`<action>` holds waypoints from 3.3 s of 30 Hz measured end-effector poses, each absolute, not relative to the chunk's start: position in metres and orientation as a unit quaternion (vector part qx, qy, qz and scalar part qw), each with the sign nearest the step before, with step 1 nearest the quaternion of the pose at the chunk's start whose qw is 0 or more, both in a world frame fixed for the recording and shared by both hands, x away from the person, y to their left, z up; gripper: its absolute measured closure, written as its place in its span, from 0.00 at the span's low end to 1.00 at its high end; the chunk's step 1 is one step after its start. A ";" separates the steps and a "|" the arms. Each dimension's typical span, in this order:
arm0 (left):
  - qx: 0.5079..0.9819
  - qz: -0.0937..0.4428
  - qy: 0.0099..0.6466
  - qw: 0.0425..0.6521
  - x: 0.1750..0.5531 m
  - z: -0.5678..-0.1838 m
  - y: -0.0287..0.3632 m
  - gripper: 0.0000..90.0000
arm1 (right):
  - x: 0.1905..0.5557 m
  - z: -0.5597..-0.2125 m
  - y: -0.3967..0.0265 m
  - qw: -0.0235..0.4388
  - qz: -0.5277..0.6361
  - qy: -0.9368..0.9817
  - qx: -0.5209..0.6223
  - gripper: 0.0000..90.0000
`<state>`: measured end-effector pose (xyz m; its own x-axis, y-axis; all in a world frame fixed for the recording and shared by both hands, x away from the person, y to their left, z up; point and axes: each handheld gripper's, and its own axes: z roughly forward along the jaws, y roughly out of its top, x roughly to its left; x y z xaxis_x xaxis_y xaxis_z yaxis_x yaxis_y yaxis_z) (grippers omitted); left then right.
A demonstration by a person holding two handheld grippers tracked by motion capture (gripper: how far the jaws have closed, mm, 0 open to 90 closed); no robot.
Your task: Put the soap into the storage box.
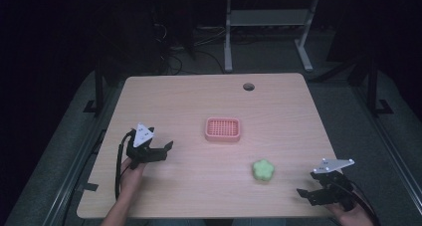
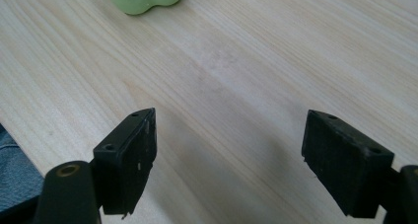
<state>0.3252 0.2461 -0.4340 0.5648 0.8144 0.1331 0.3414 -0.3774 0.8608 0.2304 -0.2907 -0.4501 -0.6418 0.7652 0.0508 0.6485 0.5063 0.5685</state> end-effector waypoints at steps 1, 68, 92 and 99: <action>0.779 0.284 0.372 0.417 0.325 -0.434 0.247 0.16 | 0.231 -0.450 -0.290 0.105 0.279 0.863 0.408 0.23; 0.772 0.288 0.383 0.418 0.325 -0.433 0.254 0.16 | 0.279 -0.418 -0.190 0.068 0.209 0.925 0.309 0.17; 0.769 0.289 0.383 0.422 0.325 -0.432 0.254 0.16 | 0.298 -0.425 -0.161 0.058 0.169 0.937 0.301 0.17; 0.768 0.287 0.385 0.423 0.325 -0.431 0.254 0.16 | 0.302 -0.428 -0.155 0.053 0.157 0.939 0.300 0.17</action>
